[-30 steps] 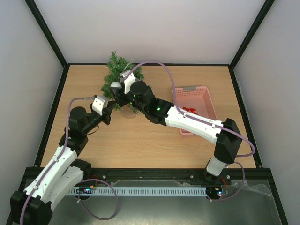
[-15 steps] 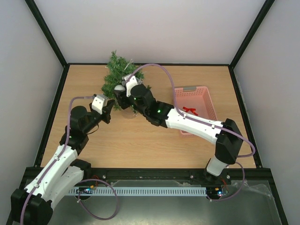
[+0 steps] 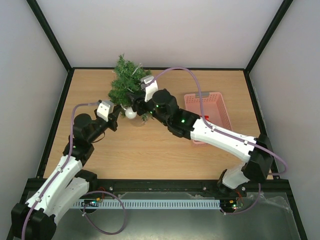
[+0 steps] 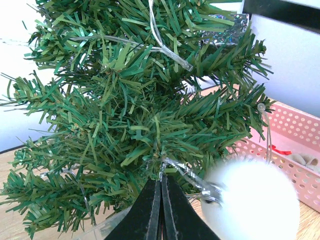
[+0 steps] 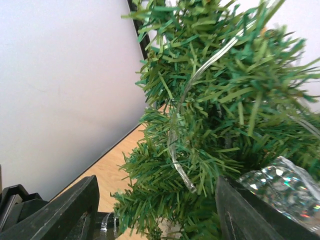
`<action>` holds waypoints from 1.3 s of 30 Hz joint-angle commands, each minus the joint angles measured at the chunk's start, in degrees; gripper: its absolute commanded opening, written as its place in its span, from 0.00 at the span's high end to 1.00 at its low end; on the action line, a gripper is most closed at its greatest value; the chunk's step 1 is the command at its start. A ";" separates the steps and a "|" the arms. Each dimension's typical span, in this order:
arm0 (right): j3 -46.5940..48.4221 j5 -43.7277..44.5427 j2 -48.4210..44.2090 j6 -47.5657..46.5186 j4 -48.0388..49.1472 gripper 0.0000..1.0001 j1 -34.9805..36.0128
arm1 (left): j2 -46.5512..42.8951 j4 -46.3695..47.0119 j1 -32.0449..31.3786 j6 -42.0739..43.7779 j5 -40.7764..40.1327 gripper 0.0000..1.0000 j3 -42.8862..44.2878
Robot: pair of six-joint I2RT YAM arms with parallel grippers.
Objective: Decorate the small christmas tree
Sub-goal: Hang the decoration item on the Christmas tree.
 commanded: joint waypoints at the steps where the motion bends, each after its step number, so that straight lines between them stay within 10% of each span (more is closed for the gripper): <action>1: -2.12 1.28 -4.62 0.70 -0.91 0.38 -0.21 | -0.45 2.53 0.23 -0.11 -0.18 0.98 0.05; 39: -18.15 -9.51 -14.44 -2.97 9.12 0.44 -0.07 | -8.05 -15.13 0.22 3.18 1.45 0.98 7.25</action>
